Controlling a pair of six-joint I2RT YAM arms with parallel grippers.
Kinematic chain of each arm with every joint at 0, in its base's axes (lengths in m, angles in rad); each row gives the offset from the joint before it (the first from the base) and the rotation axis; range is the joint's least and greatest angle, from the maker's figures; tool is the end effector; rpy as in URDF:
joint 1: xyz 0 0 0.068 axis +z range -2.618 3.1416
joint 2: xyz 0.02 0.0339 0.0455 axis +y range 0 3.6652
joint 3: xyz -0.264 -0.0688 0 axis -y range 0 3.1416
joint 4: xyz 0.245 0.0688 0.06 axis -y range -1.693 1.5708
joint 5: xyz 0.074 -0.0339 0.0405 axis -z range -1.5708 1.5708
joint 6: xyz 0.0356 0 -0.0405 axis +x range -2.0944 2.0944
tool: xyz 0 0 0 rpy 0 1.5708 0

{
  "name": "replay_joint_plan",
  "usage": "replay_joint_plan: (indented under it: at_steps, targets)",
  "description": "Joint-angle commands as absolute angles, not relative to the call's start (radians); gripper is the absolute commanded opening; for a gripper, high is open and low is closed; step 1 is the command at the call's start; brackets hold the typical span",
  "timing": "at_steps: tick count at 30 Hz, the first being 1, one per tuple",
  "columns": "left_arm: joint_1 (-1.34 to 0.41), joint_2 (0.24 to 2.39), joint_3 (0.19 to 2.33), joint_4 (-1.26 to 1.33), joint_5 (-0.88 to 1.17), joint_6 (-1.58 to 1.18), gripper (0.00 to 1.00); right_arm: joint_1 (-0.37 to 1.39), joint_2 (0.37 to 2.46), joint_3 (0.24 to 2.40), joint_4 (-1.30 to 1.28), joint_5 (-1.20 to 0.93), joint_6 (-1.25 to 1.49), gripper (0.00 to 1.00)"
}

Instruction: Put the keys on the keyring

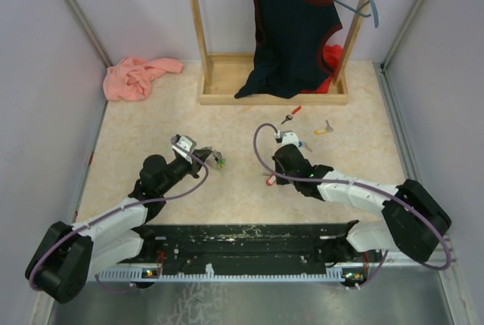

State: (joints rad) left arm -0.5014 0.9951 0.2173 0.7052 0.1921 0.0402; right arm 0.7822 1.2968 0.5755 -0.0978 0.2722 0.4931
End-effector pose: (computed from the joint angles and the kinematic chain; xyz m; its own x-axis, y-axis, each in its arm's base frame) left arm 0.1735 -0.1029 0.1979 -0.0379 0.0658 -0.9971 0.6408 0.7672 0.0262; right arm 0.1813 0.1667 0.1718 -0.7162 -0.0689 -0.6945 -0.2380 0.9596 0.1502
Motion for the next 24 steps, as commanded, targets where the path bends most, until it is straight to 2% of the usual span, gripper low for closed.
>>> replay_joint_plan:
  at_steps: [1, 13, 24]
  targets:
    - [-0.497, 1.014, 0.246, 0.767, 0.292, 0.049, 0.01, 0.778, 1.212, 0.62, -0.083, 0.247, 0.289, 0.0]
    - [-0.497, 1.081, 0.28, 0.777, 0.62, 0.124, 0.01, 0.778, 1.041, 0.642, -0.068, -0.087, -0.185, 0.0]
    - [-0.497, 1.134, 0.293, 0.812, 0.842, 0.175, 0.01, 0.778, 1.089, 0.723, -0.086, -0.373, -0.405, 0.0]
